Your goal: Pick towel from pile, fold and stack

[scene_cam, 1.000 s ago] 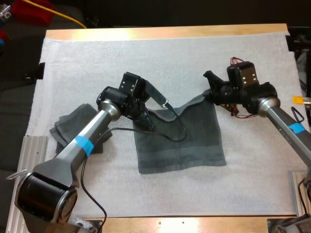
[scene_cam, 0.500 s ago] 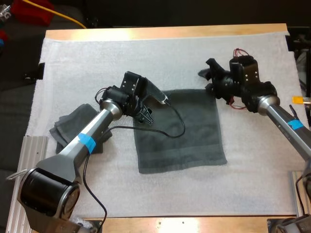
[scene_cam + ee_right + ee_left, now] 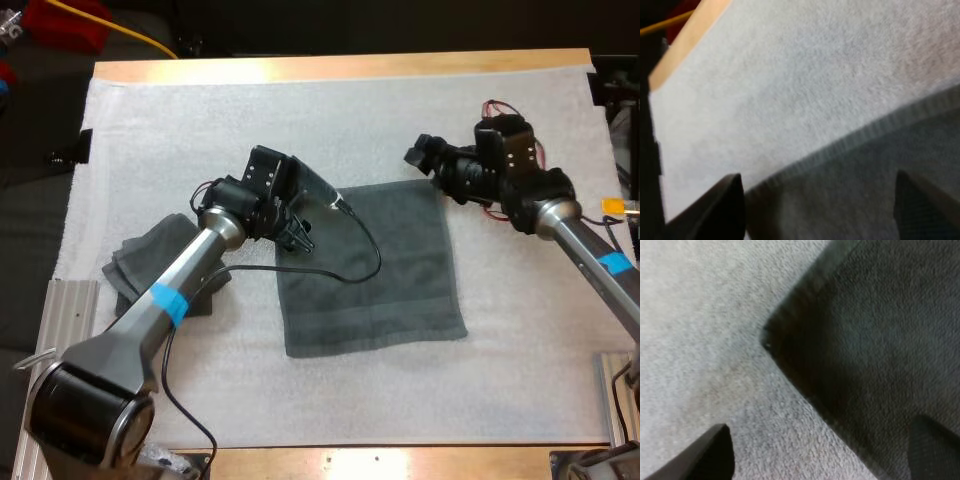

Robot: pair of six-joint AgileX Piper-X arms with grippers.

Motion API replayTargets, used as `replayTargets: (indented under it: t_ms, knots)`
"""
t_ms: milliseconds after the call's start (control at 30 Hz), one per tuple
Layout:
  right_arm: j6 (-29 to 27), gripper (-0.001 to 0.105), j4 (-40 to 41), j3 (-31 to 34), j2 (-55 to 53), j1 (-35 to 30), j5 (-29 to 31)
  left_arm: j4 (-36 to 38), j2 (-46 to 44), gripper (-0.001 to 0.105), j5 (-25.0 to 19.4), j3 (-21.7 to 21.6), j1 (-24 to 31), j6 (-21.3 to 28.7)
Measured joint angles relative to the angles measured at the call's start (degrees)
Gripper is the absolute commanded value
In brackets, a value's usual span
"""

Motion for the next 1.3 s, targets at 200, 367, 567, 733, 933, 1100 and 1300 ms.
replayTargets:
  t_ms: [200,367,567,733,933,1100,1300]
  knots:
    - [-7.2,0.062,8.3,0.0,-5.2,0.0,1.1,4.3,-5.1,0.069,1.4,0.0,0.0,-3.5]
    - [-10.9,0.062,15.9,0.0,-8.5,0.0,1.4,8.5,-9.4,0.069,2.4,0.0,0.0,-5.4]
    - [-16.6,0.062,24.3,0.0,-12.6,0.0,1.5,13.5,-15.1,0.069,5.7,0.0,0.0,-9.5]
    - [-22.8,0.062,32.4,0.0,-16.5,0.0,1.5,18.5,-19.5,0.069,8.7,0.0,0.0,-12.9]
    - [-27.3,0.062,40.8,0.0,-21.6,0.0,3.8,22.6,-25.1,0.069,13.3,0.0,0.0,-15.2]
    - [-27.8,0.062,44.2,0.0,-25.3,0.0,4.2,25.2,-29.7,0.069,17.0,1.0,0.0,-16.5]
    - [-27.8,0.062,48.1,0.0,-29.9,0.0,4.2,28.5,-36.8,0.069,19.8,5.4,0.0,-18.6]
